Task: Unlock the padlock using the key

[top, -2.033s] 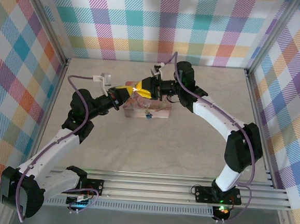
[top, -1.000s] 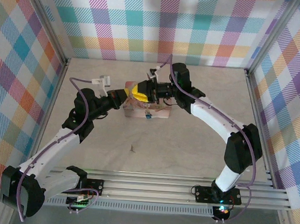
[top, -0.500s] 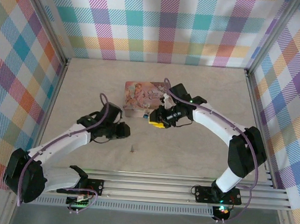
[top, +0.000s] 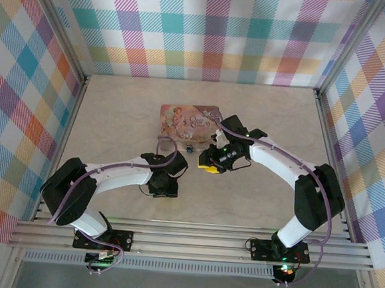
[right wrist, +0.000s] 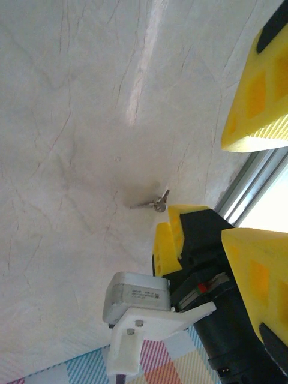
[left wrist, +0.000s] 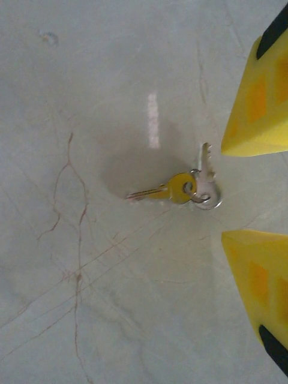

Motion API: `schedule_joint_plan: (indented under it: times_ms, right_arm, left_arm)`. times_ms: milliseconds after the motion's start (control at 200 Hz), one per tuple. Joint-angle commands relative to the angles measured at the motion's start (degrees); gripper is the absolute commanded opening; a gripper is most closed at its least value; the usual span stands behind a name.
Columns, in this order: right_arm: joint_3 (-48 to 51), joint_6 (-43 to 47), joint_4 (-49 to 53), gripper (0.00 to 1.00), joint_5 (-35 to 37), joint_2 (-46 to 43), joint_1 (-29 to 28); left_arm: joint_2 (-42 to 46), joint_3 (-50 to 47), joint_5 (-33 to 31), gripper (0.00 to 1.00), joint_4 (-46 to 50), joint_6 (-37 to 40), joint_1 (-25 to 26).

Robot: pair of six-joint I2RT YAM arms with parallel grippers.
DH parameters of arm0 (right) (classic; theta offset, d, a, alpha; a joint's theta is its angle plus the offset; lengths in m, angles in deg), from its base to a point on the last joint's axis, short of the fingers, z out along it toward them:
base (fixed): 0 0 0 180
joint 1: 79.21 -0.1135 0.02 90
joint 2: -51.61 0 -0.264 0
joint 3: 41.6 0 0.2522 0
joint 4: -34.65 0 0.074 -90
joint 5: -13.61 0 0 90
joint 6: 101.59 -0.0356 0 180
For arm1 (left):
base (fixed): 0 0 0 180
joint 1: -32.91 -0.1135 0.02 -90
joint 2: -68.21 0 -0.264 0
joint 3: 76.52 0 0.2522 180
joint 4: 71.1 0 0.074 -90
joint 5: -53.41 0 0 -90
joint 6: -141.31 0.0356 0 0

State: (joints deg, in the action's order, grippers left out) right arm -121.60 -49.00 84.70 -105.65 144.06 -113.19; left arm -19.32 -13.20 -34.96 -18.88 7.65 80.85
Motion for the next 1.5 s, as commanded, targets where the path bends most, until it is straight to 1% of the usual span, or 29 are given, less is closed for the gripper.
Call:
schedule_joint_plan:
  times_ms: [0, 155, 315, 430, 590, 750, 785, 930, 1080, 1195, 1295, 1425, 1495]
  right_arm:
    - [1.4, 0.4, 1.4, 0.39, -0.4, -2.6, 0.5]
    - [3.0, -0.2, 0.8, 0.39, -0.9, -3.4, 0.5]
    - [4.2, -1.0, -0.2, 0.39, -1.1, -3.7, 0.5]
    - [4.3, -1.4, -0.7, 0.39, -1.5, -3.4, 0.5]
    - [3.7, -1.6, -1.0, 0.39, -2.1, -3.1, 0.5]
    - [4.0, -2.8, -2.1, 0.39, -2.5, -3.0, 0.8]
    - [4.2, -3.5, -2.7, 0.39, -2.8, -3.1, 1.1]
    - [6.3, -8.5, -8.1, 0.39, -5.6, -3.2, 3.1]
    - [8.6, -14.9, -13.9, 0.39, -6.7, -3.9, 4.8]
    - [8.7, -19.2, -16.6, 0.40, -6.9, -4.8, 5.9]
    - [7.1, -21.9, -18.1, 0.41, -6.7, -5.8, 6.7]
    - [2.3, -22.3, -16.2, 0.42, -5.7, -6.0, 6.9]
    - [-0.2, -22.7, -15.7, 0.41, -5.7, -5.7, 6.9]
  left_arm:
    - [-0.3, -0.7, -1.9, 0.37, -2.4, -2.9, 0.3]
    - [-0.8, -3.2, -1.8, 0.37, -6.5, -4.5, 0.1]
    - [-1.9, -5.2, -1.6, 0.33, -8.9, -4.2, -0.1]
    - [-2.3, -6.1, -1.8, 0.27, -9.7, -3.8, 0.0]
    - [-1.8, -6.7, -2.6, 0.13, -10.2, -1.8, -0.1]
    - [0.0, -7.2, -3.3, 0.02, -11.6, 1.7, -0.4]
    - [0.5, -7.3, -3.4, 0.00, -12.2, 2.8, -0.6]
    - [3.2, -7.1, -3.6, 0.00, -12.9, 7.6, -1.7]
    - [6.6, -5.7, -3.0, 0.00, -12.0, 13.3, -3.3]
    - [11.1, -4.9, -2.2, 0.00, -13.2, 19.0, -3.8]
    - [15.8, -4.8, -1.3, 0.00, -16.3, 25.3, -3.9]
    - [21.0, -4.5, 0.8, 0.00, -21.1, 35.2, -4.1]
    - [22.8, -3.6, 0.5, 0.00, -22.0, 39.4, -4.1]
